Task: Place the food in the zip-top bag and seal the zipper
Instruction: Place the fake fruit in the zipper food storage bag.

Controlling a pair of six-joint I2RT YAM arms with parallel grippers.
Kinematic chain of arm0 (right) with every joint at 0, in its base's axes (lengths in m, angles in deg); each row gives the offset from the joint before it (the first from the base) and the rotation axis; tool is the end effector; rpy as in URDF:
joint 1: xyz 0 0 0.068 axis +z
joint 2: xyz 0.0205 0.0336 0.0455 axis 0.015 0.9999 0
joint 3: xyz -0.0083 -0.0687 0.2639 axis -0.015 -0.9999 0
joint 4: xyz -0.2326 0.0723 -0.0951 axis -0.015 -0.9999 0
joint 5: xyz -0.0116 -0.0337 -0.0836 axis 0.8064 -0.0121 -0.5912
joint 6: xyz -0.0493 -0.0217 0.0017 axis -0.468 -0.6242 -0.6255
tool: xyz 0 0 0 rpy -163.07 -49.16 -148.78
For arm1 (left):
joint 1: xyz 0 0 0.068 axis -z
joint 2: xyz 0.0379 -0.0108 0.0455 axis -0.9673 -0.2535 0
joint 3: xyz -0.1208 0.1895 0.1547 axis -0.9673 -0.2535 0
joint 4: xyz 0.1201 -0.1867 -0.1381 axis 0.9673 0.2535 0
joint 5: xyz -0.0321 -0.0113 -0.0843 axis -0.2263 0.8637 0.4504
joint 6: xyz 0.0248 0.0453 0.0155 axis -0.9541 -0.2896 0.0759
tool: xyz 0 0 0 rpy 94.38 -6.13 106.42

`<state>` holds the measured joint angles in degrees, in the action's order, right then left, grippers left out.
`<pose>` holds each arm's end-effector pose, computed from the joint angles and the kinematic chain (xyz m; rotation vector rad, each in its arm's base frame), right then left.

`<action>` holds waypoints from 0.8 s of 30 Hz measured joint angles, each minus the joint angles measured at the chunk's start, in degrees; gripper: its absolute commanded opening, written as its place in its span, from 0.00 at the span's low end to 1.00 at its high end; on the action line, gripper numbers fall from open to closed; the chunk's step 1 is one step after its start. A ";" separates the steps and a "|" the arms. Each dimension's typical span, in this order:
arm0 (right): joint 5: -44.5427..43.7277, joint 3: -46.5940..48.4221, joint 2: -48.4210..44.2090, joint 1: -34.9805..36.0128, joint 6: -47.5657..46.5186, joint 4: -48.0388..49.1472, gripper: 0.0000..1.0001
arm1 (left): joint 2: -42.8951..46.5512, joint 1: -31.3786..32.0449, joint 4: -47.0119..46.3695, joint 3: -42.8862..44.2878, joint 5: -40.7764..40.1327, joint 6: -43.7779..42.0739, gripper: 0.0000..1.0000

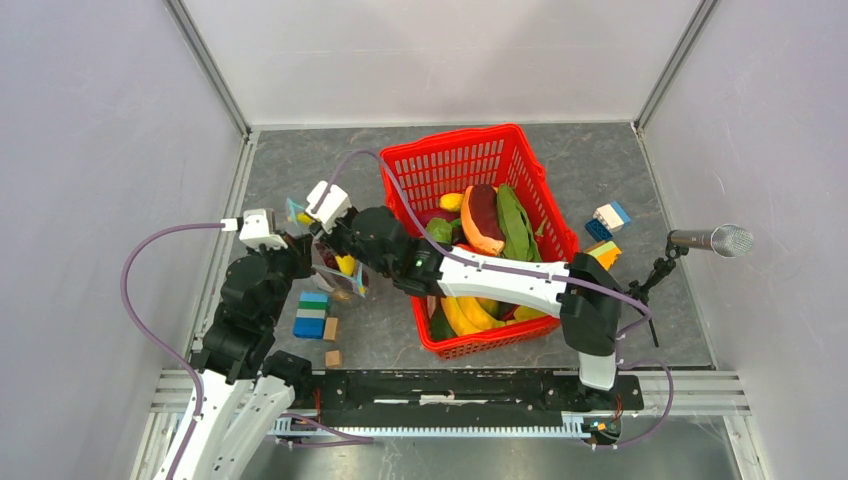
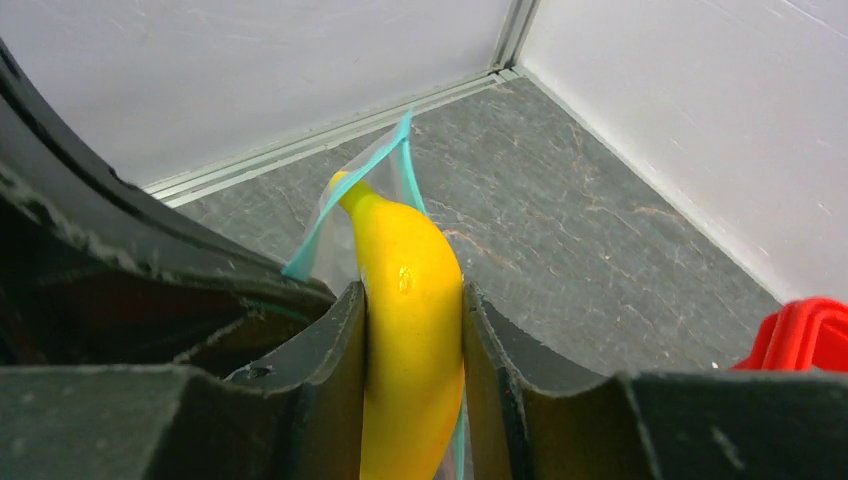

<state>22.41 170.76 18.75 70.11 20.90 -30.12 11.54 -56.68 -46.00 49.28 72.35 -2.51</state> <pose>0.1713 0.4234 0.3318 -0.8321 1.4578 0.6039 0.1068 -0.0277 0.3204 -0.1569 1.7411 -0.2769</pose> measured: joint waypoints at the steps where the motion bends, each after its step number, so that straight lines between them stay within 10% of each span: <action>1: 0.26 2.64 0.98 0.00 -0.20 -2.25 0.51 | 0.00 -0.04 0.00 0.00 -0.15 0.00 0.02; 5: 1.46 7.63 2.27 0.02 -0.52 -8.04 0.71 | 0.00 -0.04 0.20 0.00 -0.31 -0.02 0.02; 24: -2.71 -8.37 -22.01 -0.66 -0.33 -14.12 0.76 | -0.04 -0.09 0.11 0.00 -0.63 0.00 0.02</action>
<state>19.70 162.39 -3.26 69.46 20.58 -44.24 11.49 -56.77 -45.89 49.28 71.71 -2.51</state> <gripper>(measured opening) 0.781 0.039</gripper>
